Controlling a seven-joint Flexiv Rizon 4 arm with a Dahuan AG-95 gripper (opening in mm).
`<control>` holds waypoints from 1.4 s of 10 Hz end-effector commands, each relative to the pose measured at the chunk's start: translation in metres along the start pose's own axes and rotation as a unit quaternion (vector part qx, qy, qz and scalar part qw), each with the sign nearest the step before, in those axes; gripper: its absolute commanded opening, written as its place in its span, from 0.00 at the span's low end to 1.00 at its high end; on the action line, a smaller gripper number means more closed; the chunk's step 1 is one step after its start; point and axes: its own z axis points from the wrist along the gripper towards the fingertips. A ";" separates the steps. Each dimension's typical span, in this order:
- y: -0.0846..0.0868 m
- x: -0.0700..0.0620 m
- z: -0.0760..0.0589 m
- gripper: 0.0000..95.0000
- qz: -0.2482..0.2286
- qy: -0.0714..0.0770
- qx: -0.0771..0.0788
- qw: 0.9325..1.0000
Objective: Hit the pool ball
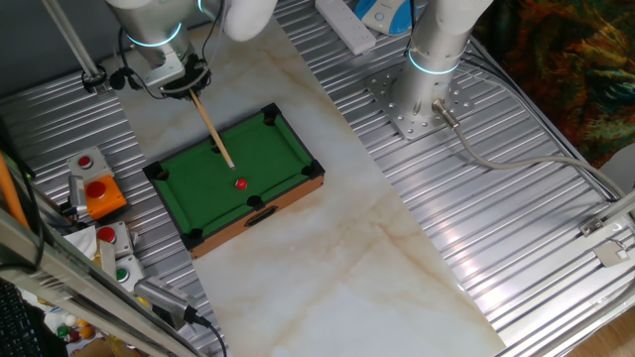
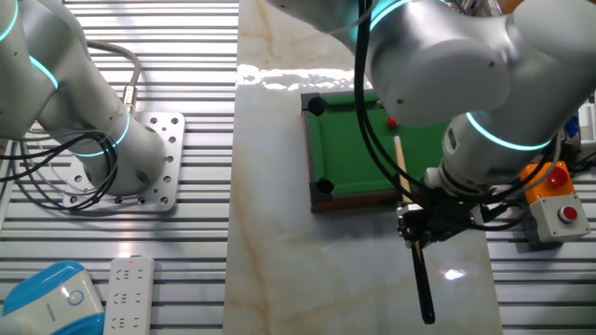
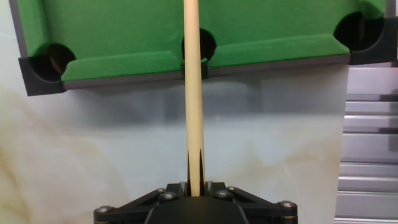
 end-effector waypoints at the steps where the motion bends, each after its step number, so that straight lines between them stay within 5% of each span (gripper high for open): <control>1: 0.000 0.000 0.000 0.00 0.001 0.001 0.000 1.000; 4: -0.005 -0.010 0.002 0.00 0.002 -0.001 -0.001 1.000; 9: 0.011 -0.082 -0.021 0.00 0.037 0.003 -0.005 0.999; 14: 0.015 -0.086 -0.022 0.00 0.034 0.005 -0.003 0.999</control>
